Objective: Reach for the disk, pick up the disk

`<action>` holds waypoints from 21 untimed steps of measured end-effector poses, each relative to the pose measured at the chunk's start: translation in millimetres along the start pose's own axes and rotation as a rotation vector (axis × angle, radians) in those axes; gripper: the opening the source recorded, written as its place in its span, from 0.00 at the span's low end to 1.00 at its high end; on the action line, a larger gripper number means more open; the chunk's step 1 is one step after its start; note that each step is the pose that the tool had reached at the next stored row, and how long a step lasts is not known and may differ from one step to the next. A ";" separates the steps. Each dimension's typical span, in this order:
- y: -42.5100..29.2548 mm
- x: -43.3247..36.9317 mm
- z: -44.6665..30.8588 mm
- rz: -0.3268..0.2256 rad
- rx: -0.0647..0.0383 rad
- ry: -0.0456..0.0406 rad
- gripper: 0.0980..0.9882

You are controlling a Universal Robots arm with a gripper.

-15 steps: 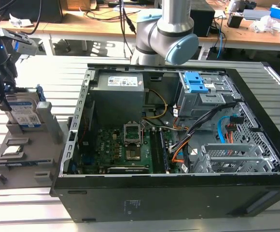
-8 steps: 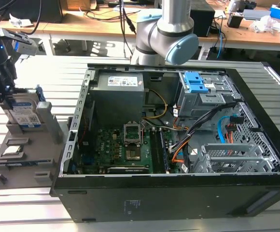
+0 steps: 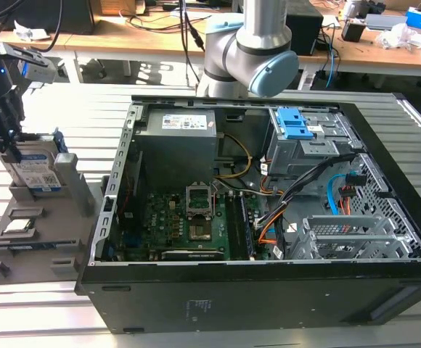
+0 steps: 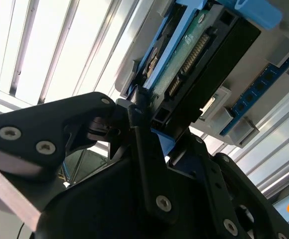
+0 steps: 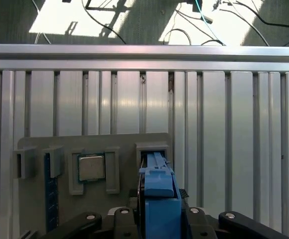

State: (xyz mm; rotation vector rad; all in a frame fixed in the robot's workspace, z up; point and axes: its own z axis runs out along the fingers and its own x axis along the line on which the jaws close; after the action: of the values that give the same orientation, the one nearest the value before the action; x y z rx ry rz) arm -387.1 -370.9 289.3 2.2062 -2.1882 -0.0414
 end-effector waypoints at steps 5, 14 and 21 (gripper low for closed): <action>0.0 0.1 0.0 0.000 0.000 -0.0001 0.30; 0.0 0.3 0.0 0.000 0.000 0.0000 0.30; 0.0 0.3 -2.8 0.000 0.000 0.0000 0.30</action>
State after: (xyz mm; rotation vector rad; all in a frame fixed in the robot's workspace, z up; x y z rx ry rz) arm -386.9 -371.2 292.2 2.2063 -2.1882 -0.0413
